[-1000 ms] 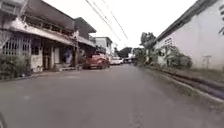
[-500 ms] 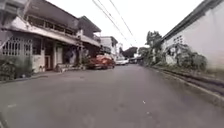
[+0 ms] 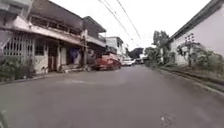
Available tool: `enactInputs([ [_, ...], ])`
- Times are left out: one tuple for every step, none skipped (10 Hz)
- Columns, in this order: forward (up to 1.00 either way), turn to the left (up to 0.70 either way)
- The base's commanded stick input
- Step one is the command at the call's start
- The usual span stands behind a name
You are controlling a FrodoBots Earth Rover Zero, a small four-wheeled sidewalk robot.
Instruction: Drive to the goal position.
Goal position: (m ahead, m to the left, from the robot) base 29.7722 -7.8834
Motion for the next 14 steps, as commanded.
enactInputs([
  [0.85, -0.24],
  [0.85, -0.24],
  [0.85, -0.24],
  [0.85, -0.24],
  [0.85, -0.08],
  [0.85, 0.10],
  [0.85, 0.10],
  [0.85, 0.10],
  [0.85, 0.10],
  [0.85, 0.10],
  [0.85, 0.10],
  [0.85, 0.10],
  [0.85, 0.10],
  [0.85, 0.10],
])
